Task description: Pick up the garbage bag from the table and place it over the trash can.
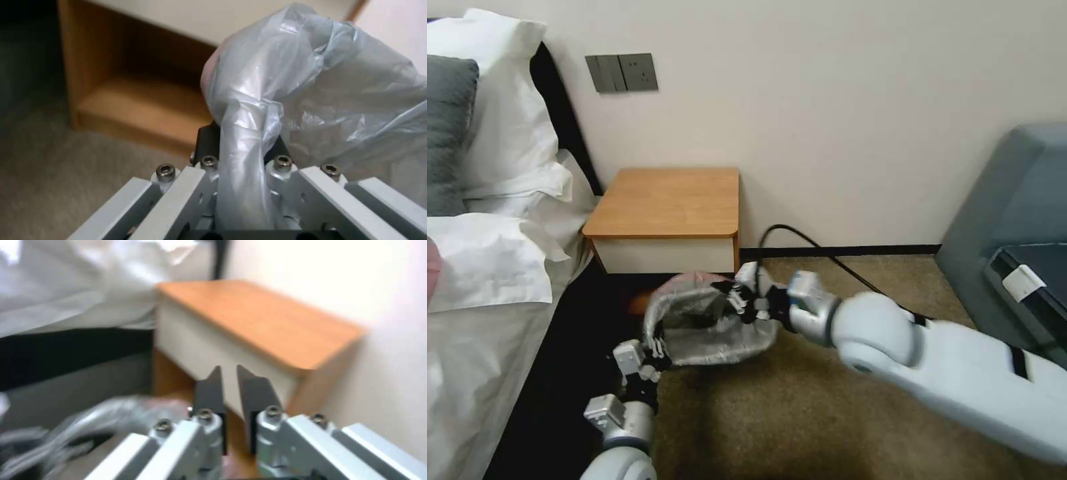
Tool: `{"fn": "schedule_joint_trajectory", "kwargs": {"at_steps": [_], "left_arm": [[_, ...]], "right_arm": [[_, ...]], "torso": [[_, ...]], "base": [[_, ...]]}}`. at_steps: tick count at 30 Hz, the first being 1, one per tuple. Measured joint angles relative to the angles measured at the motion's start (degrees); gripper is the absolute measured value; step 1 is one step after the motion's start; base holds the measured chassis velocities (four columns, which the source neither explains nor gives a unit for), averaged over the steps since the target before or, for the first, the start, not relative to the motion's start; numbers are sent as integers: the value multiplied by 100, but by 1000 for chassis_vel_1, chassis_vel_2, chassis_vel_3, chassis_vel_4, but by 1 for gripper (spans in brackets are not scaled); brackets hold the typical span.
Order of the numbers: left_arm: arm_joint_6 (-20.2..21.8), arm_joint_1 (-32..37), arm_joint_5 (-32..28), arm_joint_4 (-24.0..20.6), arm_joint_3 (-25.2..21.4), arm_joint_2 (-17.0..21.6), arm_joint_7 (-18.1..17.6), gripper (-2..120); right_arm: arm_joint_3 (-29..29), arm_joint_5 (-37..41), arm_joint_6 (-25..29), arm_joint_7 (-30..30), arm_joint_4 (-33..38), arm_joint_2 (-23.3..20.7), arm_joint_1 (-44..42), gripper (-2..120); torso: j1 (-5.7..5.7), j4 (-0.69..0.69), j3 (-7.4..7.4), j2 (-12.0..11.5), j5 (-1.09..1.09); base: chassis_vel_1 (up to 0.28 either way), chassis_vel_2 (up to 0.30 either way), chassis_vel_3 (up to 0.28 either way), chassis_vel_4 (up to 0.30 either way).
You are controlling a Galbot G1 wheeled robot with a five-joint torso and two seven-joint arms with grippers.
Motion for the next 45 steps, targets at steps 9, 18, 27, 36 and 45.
{"fn": "schedule_joint_trajectory", "kwargs": {"at_steps": [9, 18, 27, 36, 45], "left_arm": [[225, 132, 317, 157, 478, 40, -216, 7], [719, 203, 302, 191, 573, 85, -645, 7], [975, 137, 277, 89, 530, 88, -683, 36], [685, 153, 521, -213, 300, 119, -615, 70], [536, 273, 419, -506, 118, 185, -533, 98]], "right_arm": [[1417, -1500, 277, 810, 193, -4, -2004, 41], [2620, -2559, 679, 1077, -27, 783, -3689, 74], [2604, -2947, 868, 971, -388, 1229, -3835, 100], [2808, -3101, 977, 957, -299, 1370, -4343, 100], [3200, -3471, 1373, 897, -389, 1748, -5117, 100]], "torso": [[0, 0, 0, 0, 0], [0, 0, 0, 0, -1], [0, 1, 1, 0, -2], [0, 1, 1, 0, -2], [0, 0, 1, 0, -2]], "base": [[0, 0, 0, 0], [0, 0, 0, 0], [0, 0, 0, 0], [0, 0, 0, 0], [0, 0, 0, 0]]}}
